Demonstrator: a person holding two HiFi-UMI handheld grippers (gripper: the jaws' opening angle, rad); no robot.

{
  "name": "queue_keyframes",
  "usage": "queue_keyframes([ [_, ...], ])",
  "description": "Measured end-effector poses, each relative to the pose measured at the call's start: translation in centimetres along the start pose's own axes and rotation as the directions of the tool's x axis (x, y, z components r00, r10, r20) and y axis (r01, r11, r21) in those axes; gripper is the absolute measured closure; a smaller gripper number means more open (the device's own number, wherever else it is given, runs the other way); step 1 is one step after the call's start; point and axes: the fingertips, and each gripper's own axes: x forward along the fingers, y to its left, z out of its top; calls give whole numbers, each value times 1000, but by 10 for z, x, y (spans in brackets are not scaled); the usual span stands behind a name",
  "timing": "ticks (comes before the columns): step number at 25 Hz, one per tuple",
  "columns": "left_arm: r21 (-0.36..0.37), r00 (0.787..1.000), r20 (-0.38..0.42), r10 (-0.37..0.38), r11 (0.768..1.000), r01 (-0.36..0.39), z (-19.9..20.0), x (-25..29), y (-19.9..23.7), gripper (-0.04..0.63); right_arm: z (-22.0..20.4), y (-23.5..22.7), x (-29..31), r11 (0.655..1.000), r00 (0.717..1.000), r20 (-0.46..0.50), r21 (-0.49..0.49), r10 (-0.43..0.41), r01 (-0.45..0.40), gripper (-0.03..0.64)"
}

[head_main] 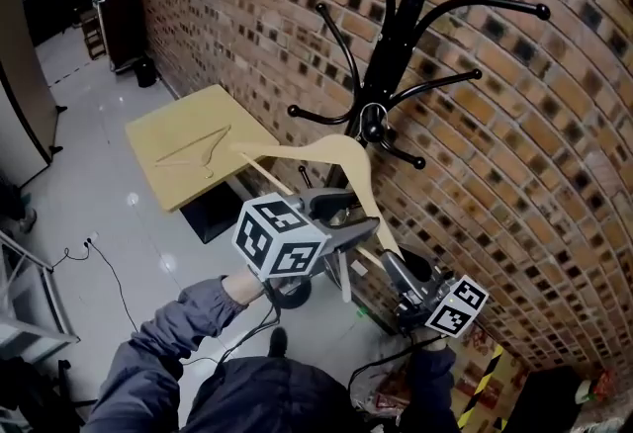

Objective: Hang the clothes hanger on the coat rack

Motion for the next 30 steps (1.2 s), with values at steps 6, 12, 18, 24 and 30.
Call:
queue_keyframes([
  [6, 18, 999, -21, 35, 999, -35, -9, 7, 24, 382, -11, -25, 14, 1000, 999, 43, -3, 14, -14, 557],
  [12, -12, 1000, 8, 14, 1000, -13, -22, -2, 29, 383, -46, -63, 15, 993, 993, -2, 12, -121, 121, 552],
  [18, -25, 1000, 7, 10, 1000, -10, -37, -12, 17, 391, -58, -79, 6, 977, 978, -5, -44, -208, 207, 533],
  [24, 19, 1000, 3, 24, 1000, -24, -67, -28, 0, 397, -56, -100, -44, 882, 893, 48, -142, -448, 450, 500],
  [30, 74, 995, 50, 84, 993, -88, -110, -67, -16, 403, -74, -21, -78, 866, 883, 39, -177, -469, 468, 500],
])
